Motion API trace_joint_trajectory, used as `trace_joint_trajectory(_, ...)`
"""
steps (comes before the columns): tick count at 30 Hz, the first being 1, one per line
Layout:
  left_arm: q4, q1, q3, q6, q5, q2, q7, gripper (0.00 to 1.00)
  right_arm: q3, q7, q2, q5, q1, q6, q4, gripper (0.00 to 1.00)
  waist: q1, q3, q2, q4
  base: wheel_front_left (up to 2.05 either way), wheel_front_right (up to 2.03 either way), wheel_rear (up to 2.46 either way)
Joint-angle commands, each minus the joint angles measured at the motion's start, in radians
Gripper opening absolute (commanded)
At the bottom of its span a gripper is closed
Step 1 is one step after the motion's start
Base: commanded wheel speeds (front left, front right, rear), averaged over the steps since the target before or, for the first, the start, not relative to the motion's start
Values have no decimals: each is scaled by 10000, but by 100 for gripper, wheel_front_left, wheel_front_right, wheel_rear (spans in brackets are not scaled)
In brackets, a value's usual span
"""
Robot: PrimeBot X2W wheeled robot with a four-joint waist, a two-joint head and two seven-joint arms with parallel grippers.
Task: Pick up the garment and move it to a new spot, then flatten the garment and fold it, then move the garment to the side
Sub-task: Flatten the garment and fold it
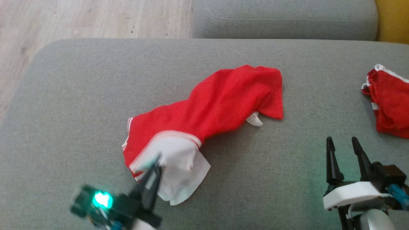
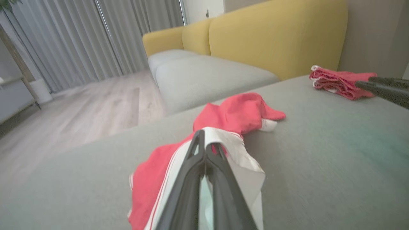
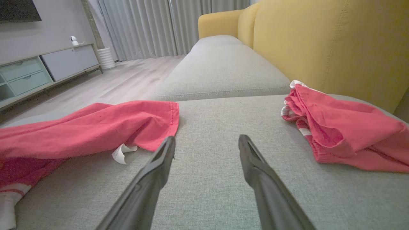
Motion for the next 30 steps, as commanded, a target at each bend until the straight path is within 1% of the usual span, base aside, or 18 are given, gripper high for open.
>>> trace_joint_trajectory(1, -101, -252, 230, -16, -144, 27, 20, 0, 201, -68, -54, 18, -196, 65, -265, 100, 1, -5, 0, 15, 0, 0, 0)
trace_joint_trajectory(5, 1155, 48, -230, -453, -680, -627, -184, 0, 308, -26, -54, 43, -251, 65, -219, 100, 1, -77, 0, 29, 0, 0, 0)
trace_joint_trajectory(6, 1507, 65, -266, -548, -815, -784, -265, 23, 337, -26, -54, 55, -267, 65, -202, 100, 1, -94, 0, 29, 0, 0, 0)
trace_joint_trajectory(7, 1847, 50, -316, -648, -893, -896, -317, 40, 368, -27, -54, 67, -279, 65, -182, 100, 1, -110, 0, 26, 0, 0, 0)
trace_joint_trajectory(8, 2129, 15, -344, -731, -948, -1008, -408, 51, 397, -30, -54, 76, -286, 65, -162, 100, 1, -128, 0, 22, 0, 0, 0)
trace_joint_trajectory(9, 2362, 14, -330, -811, -1097, -1154, -486, 82, 424, -34, -54, 81, -289, 65, -141, 100, 1, -146, 0, 16, 0, 0, 0)
trace_joint_trajectory(10, 2573, 16, -333, -908, -1240, -1266, -514, 100, 445, -39, -54, 87, -288, 65, -120, 100, 1, -163, 0, 10, 0, 0, 0)
trace_joint_trajectory(14, 2946, -14, -323, -1240, -1621, -1527, -677, 100, 503, -69, -54, 114, -241, 65, -23, 100, 1, -267, 0, 7, 0, 0, 0)
trace_joint_trajectory(18, 2659, -100, -35, -1315, -1928, -1543, -853, 100, 533, -96, -54, 146, -167, 65, 66, 100, 1, -394, 0, 26, 0, 0, 0)
trace_joint_trajectory(21, 2479, -280, 360, -1264, -2115, -1297, -837, 100, 568, -108, -54, 163, -152, 65, 114, 100, 1, -473, 0, 21, 0, 0, 0)
trace_joint_trajectory(24, 2684, -629, 778, -1194, -2243, -942, -626, 100, 641, -110, -54, 173, -178, 65, 121, 100, 1, -473, 0, -36, 0, 0, 0)
trace_joint_trajectory(27, 3288, -1118, 1123, -1265, -2479, -790, -365, 100, 719, -94, -54, 141, -257, 65, 76, 100, 1, -330, 0, -132, 0, 0, 0)
trace_joint_trajectory(30, 4163, -1736, 1304, -1392, -2625, -854, -139, 100, 789, -27, -54, 54, -376, 65, -25, 100, 1, -51, 0, -258, 0, 0, 0)
